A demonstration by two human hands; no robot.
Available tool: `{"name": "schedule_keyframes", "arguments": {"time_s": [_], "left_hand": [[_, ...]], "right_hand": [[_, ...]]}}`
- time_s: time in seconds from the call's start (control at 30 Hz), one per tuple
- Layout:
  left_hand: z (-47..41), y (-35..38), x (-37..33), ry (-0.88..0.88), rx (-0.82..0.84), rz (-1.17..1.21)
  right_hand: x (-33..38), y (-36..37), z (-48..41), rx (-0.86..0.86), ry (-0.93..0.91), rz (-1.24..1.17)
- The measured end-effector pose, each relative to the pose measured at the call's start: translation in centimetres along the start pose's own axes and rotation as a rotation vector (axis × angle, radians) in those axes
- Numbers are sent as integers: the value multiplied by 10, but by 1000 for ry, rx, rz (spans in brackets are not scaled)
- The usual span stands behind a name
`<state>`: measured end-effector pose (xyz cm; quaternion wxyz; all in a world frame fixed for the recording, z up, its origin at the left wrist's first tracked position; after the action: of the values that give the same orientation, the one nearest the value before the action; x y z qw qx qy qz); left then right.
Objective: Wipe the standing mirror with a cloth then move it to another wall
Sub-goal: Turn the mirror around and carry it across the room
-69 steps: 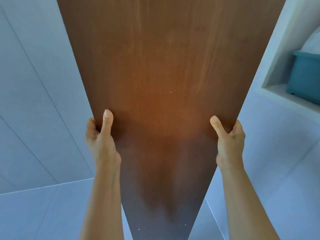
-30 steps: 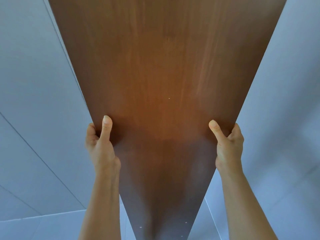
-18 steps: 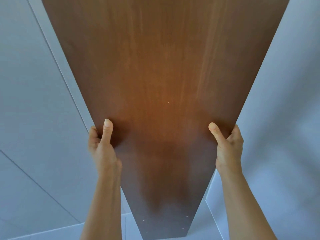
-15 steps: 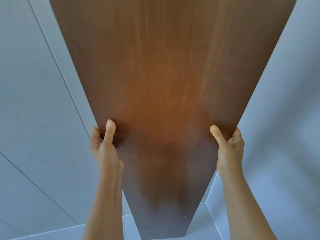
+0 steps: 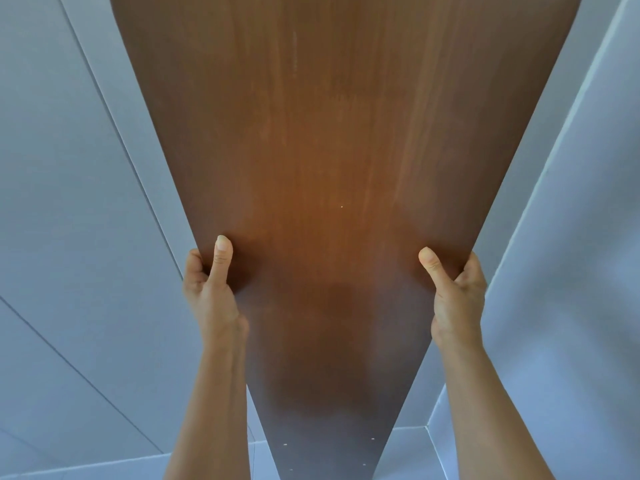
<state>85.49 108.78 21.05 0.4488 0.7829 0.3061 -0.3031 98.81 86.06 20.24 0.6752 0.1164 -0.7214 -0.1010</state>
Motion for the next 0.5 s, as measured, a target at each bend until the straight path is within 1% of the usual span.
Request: {"name": "schedule_keyframes", "arguments": {"time_s": [0.17, 0.5], "left_hand": [[-5, 3, 7, 4, -45, 0], [-22, 4, 27, -16, -77, -8]], "right_hand": [[-4, 8, -13, 28, -15, -17], [-12, 26, -34, 60, -6, 24]]}}
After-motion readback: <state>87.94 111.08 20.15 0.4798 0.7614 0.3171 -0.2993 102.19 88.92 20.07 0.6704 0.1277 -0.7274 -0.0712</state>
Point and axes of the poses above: each hand's wrist, its own z-axis away from the middle knuckle, its own y-axis out of the palm, x = y × z, the point moved 1 cm from there along -z, towards the middle knuckle, and after that the axes turned 10 degrees about y, right-handed, at the moved point
